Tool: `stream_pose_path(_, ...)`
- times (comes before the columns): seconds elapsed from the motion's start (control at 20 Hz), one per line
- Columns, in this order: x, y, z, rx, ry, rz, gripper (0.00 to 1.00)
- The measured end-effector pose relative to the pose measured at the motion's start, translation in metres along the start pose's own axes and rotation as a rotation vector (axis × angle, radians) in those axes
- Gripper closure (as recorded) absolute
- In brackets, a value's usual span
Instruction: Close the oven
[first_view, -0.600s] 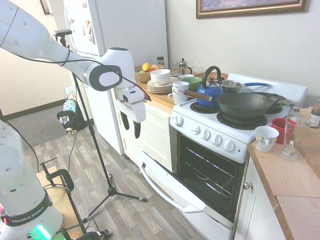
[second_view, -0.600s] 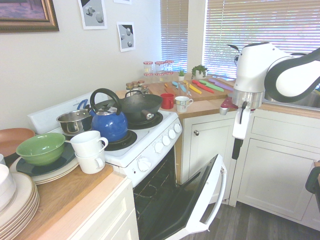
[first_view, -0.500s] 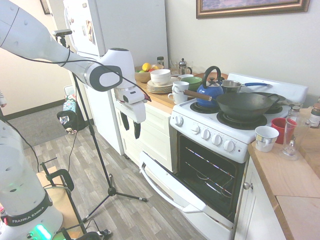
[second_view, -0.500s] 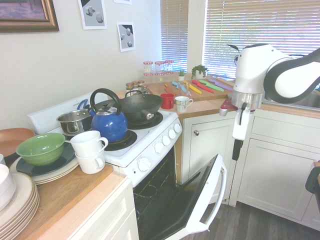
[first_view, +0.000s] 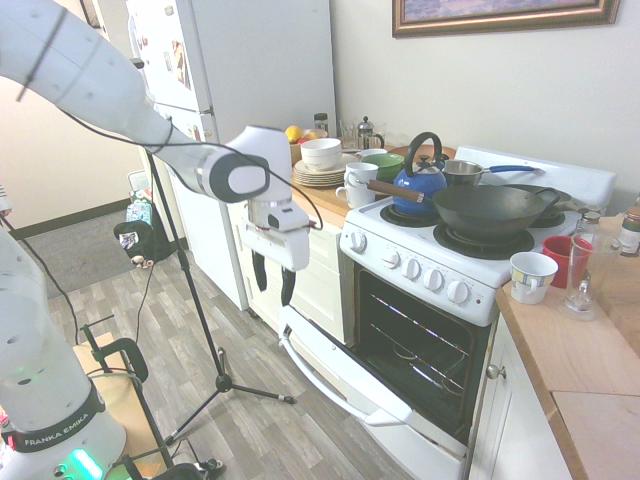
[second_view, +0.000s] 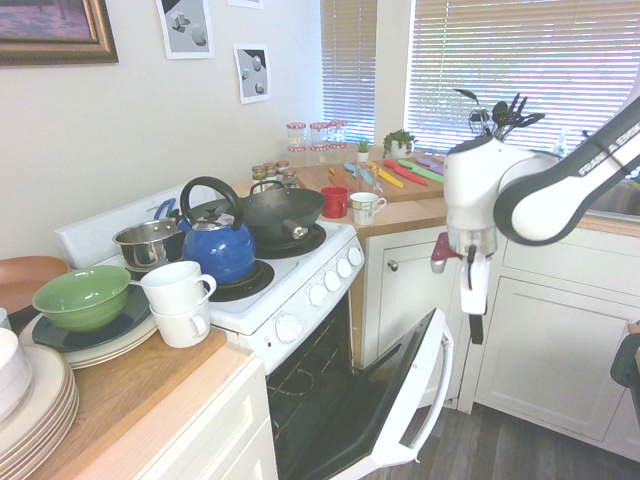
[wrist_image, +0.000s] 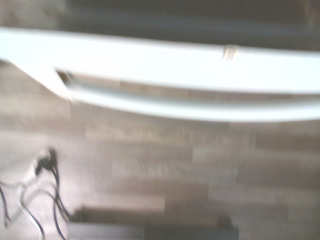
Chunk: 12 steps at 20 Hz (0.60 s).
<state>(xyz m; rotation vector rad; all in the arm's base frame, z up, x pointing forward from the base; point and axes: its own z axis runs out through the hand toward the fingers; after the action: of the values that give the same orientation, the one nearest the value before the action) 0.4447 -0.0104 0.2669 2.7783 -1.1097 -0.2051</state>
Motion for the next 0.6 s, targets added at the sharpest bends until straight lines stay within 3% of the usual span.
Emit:
stream_pose_path(0.2,0.005,-0.013,0.057,-0.003,-0.023,0.087,0.0)
stream_pose_path(0.4,0.012,-0.02,0.106,0.06,-0.02,0.206,0.0)
stream_pose_path(0.6,0.021,-0.015,0.143,0.112,-0.007,0.218,0.0)
